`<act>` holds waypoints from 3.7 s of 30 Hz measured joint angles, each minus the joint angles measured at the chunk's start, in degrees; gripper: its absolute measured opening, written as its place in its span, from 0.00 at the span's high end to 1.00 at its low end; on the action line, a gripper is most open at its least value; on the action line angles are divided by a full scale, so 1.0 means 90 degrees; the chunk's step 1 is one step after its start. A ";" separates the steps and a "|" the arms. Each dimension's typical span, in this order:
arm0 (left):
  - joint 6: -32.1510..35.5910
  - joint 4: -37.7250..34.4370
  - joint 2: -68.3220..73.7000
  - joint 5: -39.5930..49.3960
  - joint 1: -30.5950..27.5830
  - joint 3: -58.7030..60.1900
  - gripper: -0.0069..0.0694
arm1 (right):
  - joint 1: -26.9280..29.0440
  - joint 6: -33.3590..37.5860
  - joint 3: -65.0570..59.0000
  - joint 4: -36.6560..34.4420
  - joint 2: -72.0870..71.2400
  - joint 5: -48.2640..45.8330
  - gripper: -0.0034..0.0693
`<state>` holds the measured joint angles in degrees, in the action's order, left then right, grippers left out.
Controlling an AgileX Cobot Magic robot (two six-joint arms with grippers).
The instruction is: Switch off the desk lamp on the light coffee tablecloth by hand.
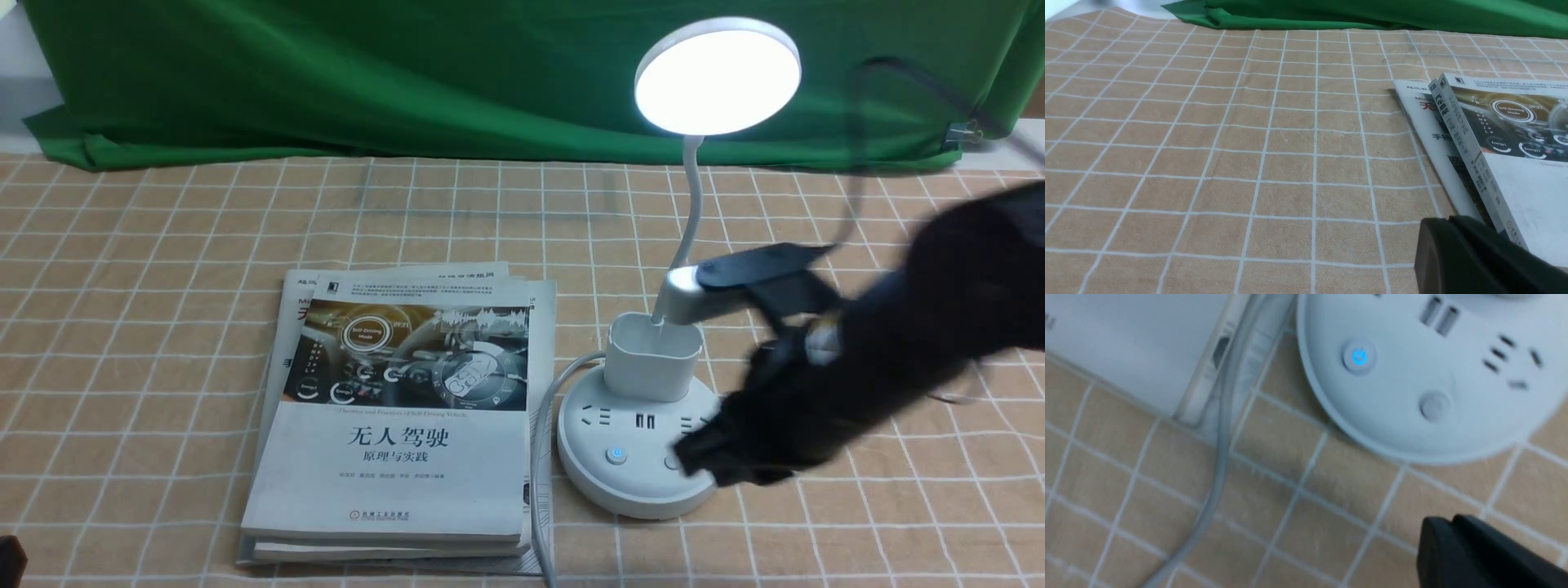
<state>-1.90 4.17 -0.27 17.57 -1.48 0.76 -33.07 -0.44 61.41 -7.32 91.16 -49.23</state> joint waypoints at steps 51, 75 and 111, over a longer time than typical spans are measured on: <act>-0.0006 0.0000 0.0000 0.0000 0.0000 0.0000 0.90 | 0.0025 -0.0173 0.0752 0.0292 0.1584 0.0431 0.90; -0.0006 0.0000 0.0000 0.0000 0.0000 0.0000 0.90 | 0.0025 -0.0179 0.0579 0.0286 0.0933 0.0424 0.90; -0.0006 0.0000 0.0000 0.0000 0.0000 0.0000 0.90 | 0.0614 -0.0234 -0.3342 0.0634 -0.6091 0.1623 0.91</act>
<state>-1.96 4.17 -0.27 17.57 -1.48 0.76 -27.55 -2.55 31.33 -1.62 36.35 -34.62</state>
